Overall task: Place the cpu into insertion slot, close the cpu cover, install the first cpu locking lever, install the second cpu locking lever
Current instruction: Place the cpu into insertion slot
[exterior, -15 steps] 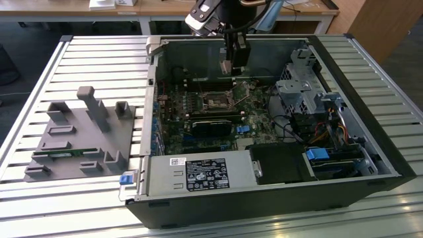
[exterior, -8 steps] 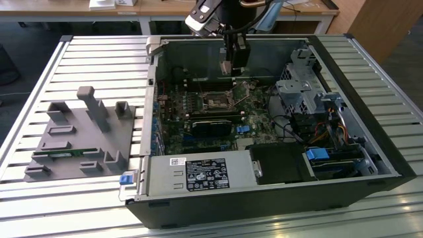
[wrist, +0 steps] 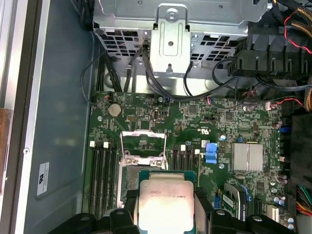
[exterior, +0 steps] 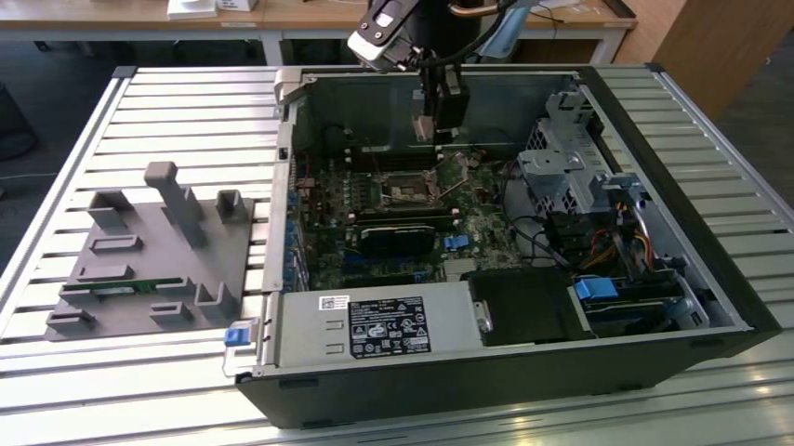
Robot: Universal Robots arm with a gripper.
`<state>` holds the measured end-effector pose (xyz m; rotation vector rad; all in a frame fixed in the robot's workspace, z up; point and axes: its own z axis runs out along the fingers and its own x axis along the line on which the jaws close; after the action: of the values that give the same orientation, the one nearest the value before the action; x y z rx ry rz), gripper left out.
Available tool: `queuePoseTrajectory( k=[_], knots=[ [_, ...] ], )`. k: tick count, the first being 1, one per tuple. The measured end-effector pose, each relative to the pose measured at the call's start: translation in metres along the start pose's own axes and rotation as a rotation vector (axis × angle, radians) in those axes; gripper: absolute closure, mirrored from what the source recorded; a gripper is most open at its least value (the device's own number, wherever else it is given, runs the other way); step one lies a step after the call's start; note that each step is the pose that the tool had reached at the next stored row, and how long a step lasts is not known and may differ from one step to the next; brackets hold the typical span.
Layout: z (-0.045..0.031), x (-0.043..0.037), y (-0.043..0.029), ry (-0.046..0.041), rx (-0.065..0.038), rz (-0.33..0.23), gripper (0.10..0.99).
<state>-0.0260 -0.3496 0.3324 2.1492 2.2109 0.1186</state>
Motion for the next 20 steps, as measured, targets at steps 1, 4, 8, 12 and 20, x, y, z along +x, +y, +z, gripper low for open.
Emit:
queuePoseTrajectory(
  k=[1,4,8,12,20],
  knots=[
    [0.0004,0.0,0.0,0.0,0.0,0.0,0.545],
    [0.002,0.0,-0.0002,0.0001,0.0,0.0,0.545],
    [0.0053,-0.0001,-0.0005,0.0001,0.0,0.0,0.545],
    [0.0077,-0.0001,-0.0007,-0.0016,0.0,0.0,0.545],
    [0.0161,-0.0002,-0.0017,-0.0065,0.0,-0.001,0.545]
  ],
)
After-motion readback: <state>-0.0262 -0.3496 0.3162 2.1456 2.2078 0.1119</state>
